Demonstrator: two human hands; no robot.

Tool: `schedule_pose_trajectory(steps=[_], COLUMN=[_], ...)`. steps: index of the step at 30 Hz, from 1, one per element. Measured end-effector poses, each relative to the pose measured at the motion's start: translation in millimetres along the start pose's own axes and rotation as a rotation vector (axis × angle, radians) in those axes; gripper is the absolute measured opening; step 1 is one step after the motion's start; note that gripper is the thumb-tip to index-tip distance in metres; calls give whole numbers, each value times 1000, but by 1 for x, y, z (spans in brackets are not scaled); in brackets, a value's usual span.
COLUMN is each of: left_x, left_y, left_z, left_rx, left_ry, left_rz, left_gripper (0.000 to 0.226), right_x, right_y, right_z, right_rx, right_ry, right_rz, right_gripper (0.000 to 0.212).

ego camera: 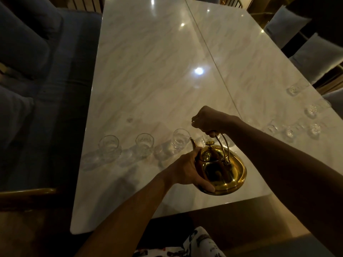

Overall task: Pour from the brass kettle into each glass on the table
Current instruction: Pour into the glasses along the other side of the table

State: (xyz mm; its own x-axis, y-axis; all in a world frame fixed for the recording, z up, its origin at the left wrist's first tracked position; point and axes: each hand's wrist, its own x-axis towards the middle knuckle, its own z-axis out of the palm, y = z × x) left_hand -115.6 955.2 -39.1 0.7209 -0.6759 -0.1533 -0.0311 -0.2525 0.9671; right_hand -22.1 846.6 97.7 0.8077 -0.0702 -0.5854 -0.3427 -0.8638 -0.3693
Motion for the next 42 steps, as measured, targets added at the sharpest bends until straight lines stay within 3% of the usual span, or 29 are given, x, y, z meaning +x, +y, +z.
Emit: schedule_pose_trajectory(steps=[15, 24, 34, 42], left_x=[-26, -67, -95, -96], left_y=[-12, -17, -18, -17], left_z=[-11, -29, -41, -46], left_rx=[255, 270, 113, 22], left_ry=[107, 229, 285, 266], left_rz=[104, 134, -37, -158], left_gripper=[118, 119, 117, 113], right_x=[-40, -49, -44, -18], right_y=[-2, -36, -77, -96], right_z=[23, 48, 63, 69], right_rx=[103, 134, 60, -6], right_ry=[110, 70, -79, -150], right_rz=[-254, -347, -384, -291], right_gripper=[38, 40, 35, 30])
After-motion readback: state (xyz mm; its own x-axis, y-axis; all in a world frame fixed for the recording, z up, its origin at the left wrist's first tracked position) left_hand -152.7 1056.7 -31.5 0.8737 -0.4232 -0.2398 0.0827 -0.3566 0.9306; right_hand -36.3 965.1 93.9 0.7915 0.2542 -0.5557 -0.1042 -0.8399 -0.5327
